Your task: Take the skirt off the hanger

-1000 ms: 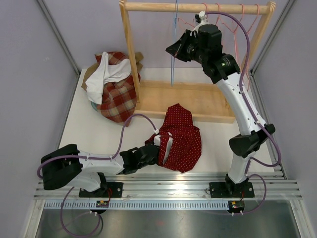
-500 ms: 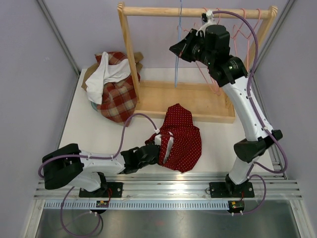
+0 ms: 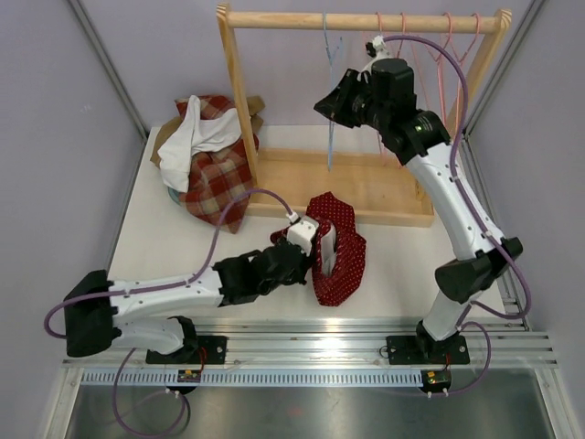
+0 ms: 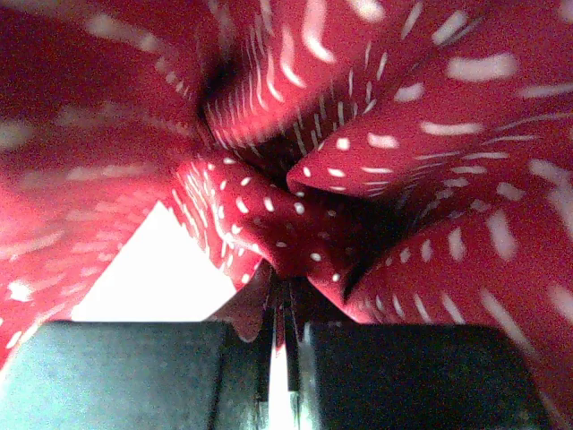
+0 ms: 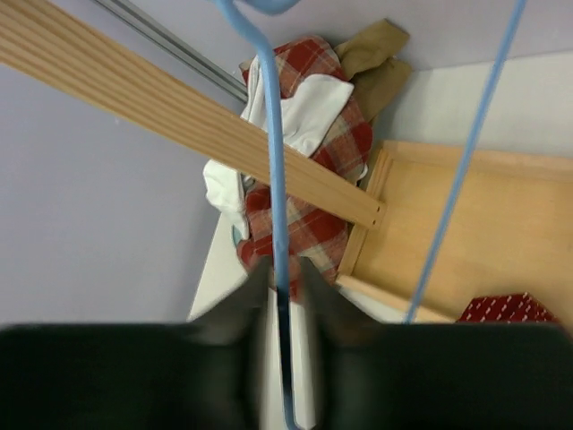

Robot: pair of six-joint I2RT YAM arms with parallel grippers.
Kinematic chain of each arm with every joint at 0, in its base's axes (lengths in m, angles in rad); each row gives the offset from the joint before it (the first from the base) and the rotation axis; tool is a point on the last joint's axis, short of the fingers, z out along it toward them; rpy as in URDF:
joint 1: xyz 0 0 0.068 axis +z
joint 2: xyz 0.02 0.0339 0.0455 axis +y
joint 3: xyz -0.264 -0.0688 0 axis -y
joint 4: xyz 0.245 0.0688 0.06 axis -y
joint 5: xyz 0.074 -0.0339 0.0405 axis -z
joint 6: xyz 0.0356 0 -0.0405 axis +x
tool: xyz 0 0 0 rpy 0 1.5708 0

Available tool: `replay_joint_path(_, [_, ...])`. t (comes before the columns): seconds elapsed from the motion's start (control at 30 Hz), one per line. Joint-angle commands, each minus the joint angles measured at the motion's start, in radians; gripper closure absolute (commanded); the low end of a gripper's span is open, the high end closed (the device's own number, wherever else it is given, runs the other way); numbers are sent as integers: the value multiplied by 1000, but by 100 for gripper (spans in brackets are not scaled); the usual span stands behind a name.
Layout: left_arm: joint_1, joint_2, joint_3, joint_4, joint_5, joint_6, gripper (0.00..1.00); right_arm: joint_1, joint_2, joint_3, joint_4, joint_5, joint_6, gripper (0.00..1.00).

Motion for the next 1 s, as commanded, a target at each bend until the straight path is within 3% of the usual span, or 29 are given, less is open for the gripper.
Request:
replay_joint_path(0.0, [21,-185,244,-148,-205,156,100,-5,-136,-108,-72,3,-28,56])
replay_joint_path(0.03, [44,-195,360,-197,-199,226,100,-5,-174,-122,-69,-11,-40,15])
replay_joint_path(0.1, [148,-172,488,-261,-184,288,100,-3,-216,-168,-72,-11,-48,1])
replay_joint_path(0.17, [245,-134,677,-326,-138,384,100,-6,-289,-208,-63,-7,-48,1])
replay_joint_path(0.23, [429,-36,875,-395,-74,433,100,-5,-370,-272,-43,-4,-51,1])
replay_joint_path(0.33, [650,137,1095,-478,29,438,100,-5,-469,-347,-32,12,-60,0])
replay_joint_path(0.4, [769,222,1328,-518,81,425,100,-5,-510,-383,-40,29,-76,1])
replay_joint_path(0.5, [859,418,1642,-588,118,421,100,-5,-578,-416,-64,67,-86,1])
replay_joint_path(0.57, [894,538,1744,-599,153,417,100,-3,-622,-439,-69,73,-86,1])
replay_joint_path(0.77, [992,627,1731,-412,299,328,100,-5,-722,-548,-57,61,-60,1])
replay_joint_path(0.87, [1002,678,1708,-358,243,352,100,-5,-751,-591,-67,50,-56,1])
replay_joint_path(0.97, [1019,709,1562,-292,138,340,95,-5,-780,-625,-72,47,-62,1])
